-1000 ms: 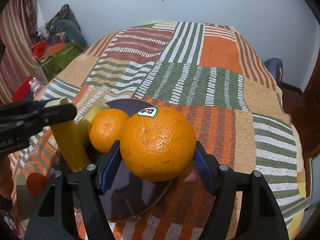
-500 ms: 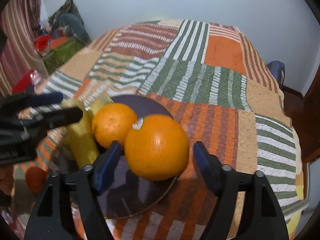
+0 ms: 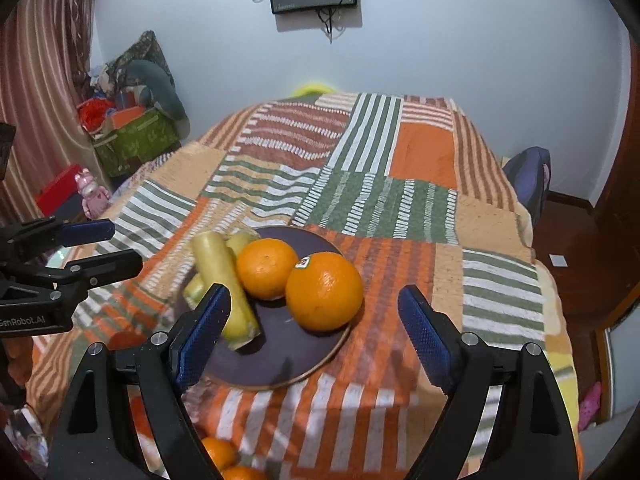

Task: Organize fruits
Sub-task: 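Grasp a red tomato with the left tool while the right grasps another tomato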

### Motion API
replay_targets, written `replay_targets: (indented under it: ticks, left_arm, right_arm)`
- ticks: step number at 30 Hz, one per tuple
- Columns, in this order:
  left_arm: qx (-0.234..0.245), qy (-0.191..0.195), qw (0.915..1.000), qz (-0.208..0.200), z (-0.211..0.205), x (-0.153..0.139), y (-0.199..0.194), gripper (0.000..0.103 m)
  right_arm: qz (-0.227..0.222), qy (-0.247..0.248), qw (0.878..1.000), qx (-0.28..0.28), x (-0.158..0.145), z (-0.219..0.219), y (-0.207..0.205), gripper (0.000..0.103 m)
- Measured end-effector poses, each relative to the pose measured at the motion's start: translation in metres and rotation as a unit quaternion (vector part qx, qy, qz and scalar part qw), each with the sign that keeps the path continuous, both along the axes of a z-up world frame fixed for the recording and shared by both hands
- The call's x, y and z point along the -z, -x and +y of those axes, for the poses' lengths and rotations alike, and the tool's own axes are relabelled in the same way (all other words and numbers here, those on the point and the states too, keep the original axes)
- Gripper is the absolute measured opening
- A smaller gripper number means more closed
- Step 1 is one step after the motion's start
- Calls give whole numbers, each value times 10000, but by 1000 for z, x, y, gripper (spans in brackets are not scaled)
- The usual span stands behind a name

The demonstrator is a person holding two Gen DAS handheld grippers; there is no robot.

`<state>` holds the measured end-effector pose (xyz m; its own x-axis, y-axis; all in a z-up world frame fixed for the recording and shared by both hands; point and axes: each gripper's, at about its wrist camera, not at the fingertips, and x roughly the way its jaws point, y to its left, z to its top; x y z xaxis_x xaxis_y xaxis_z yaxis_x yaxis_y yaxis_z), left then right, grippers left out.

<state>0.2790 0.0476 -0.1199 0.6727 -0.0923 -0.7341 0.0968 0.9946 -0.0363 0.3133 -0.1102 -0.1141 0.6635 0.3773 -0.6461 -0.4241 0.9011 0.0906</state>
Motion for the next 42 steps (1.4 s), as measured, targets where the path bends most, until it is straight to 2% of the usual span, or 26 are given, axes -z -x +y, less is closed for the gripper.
replay_targets:
  ticks: [3, 7, 12, 21, 31, 33, 35, 38, 39, 40, 42]
  left_arm:
    - [24, 14, 10000, -62, 1, -8, 22, 72]
    - [-36, 67, 9999, -113, 5, -13, 49, 80]
    - [-146, 148, 9998, -39, 16, -9, 76, 81]
    - [-263, 194, 9990, 300, 46, 19, 109, 81]
    - [-202, 342, 9968, 687, 71, 55, 121, 81]
    - [-133, 399, 9964, 735, 72, 61, 121, 78]
    - [-54, 430, 9961, 768, 70, 66, 120, 69]
    - [5, 476, 9949, 888, 67, 75, 114, 61]
    - [6, 520, 9943, 931, 66, 78, 110, 60]
    - [-1, 560, 9938, 956, 65, 80, 106, 59]
    - [-12, 610, 9933, 985, 63, 83, 99, 58]
  right_arm:
    - [-53, -12, 10000, 14, -6, -2, 18, 84]
    - [-32, -21, 10000, -30, -7, -1, 37, 84]
    - [35, -29, 9999, -159, -2, 11, 60, 84]
    - [378, 15, 9983, -437, 29, 52, 84, 84]
    - [802, 442, 9942, -562, 70, 95, 75, 83]
    - [854, 535, 9932, -583, 75, 99, 73, 78]
    - [894, 619, 9920, -646, 78, 102, 73, 70]
    - [919, 739, 9903, -737, 82, 107, 73, 63]
    - [952, 780, 9893, -784, 85, 109, 73, 60]
    - [988, 805, 9885, -810, 87, 110, 72, 52]
    - [927, 771, 9891, -839, 88, 109, 73, 50]
